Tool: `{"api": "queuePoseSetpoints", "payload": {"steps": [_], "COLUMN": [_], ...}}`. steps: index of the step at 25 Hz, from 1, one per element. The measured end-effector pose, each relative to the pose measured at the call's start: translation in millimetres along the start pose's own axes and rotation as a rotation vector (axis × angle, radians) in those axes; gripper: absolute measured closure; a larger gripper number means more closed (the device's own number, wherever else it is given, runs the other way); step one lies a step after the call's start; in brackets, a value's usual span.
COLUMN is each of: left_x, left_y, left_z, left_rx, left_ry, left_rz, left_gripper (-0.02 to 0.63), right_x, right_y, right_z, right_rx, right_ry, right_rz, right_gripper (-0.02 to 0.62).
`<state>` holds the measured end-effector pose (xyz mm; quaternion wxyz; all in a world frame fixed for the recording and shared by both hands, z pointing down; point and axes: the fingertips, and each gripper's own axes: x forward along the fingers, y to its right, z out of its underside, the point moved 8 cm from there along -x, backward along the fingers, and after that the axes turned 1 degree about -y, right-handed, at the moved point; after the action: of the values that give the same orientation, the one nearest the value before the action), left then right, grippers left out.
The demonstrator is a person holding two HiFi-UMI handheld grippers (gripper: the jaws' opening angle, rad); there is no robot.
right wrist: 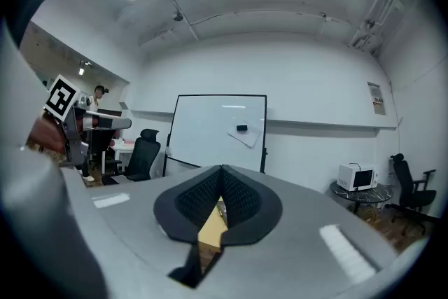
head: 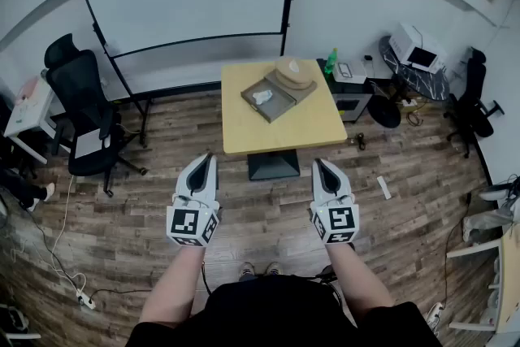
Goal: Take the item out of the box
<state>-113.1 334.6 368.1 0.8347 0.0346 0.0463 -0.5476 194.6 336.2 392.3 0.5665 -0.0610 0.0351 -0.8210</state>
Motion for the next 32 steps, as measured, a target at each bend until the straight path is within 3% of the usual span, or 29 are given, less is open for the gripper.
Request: {"api": "queuePoseSetpoints", "payload": {"steps": [10, 16, 17, 18, 23, 32], "left_x": [5, 9, 9, 9, 13, 27], "left_y": [6, 10, 11, 13, 20, 44], "left_z": [2, 3, 3, 3, 5, 11], "left_rx": [-0.011, -0.016, -0.016, -0.016, -0.014, 0.025], "left_ry": [0.004, 0.003, 0.003, 0.004, 0.003, 0.003], "left_rz": [0.006, 0.006, 0.005, 0.002, -0.007, -0.021], "left_gripper": [0.607, 0.607, 0.607, 0.607, 0.607, 0.607], "right_x": [0, 5, 6, 6, 3, 14], "right_y": [10, 9, 10, 12, 20, 38], "right_z": [2, 7, 8, 7, -1, 9], "right_rx": [-0.008, 0.008, 0.006, 0.005, -0.074, -0.077], "right_ry": [-0.023, -0.024, -0.019, -0.008, 0.015, 0.038], "right_rz": [0.005, -0.134, -0.147, -0.142, -0.165, -0.236], "right_gripper": [0.589, 0.584, 0.388, -0.005, -0.005, -0.005]}}
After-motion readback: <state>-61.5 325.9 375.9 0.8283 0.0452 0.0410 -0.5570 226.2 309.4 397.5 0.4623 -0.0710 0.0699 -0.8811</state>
